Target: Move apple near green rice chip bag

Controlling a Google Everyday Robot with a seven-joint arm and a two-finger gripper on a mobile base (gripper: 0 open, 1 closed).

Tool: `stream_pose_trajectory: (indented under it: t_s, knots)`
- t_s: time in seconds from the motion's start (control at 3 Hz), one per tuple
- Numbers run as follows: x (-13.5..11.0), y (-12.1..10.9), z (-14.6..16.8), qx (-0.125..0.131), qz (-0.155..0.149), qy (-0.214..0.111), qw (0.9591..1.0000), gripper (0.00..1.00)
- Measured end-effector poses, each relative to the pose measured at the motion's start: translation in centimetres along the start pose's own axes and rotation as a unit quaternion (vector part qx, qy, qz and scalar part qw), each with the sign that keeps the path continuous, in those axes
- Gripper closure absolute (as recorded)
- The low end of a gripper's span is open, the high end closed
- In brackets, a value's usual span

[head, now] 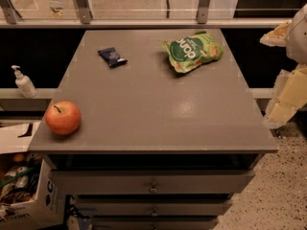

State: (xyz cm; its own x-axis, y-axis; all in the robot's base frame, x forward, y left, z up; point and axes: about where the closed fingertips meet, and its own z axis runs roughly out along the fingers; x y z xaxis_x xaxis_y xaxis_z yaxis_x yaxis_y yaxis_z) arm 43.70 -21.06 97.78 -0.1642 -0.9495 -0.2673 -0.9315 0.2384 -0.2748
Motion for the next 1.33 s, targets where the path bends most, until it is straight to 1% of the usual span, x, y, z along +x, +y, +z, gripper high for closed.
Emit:
stream_pose_trajectory:
  t_s: [0.33,0.67,1.0,1.33]
  knots:
    - [-0.7,0.3,1.5,-0.011,-0.007,-0.054,0.9985,0.0]
    - [-1.9,0.6,3.2,-0.025,-0.011,-0.094,0.9952,0.0]
    - [-3.9,1.2,4.8,-0.052,-0.015,-0.158,0.986,0.0]
    - [-3.9,1.2,4.8,-0.052,-0.015,-0.158,0.986,0.0]
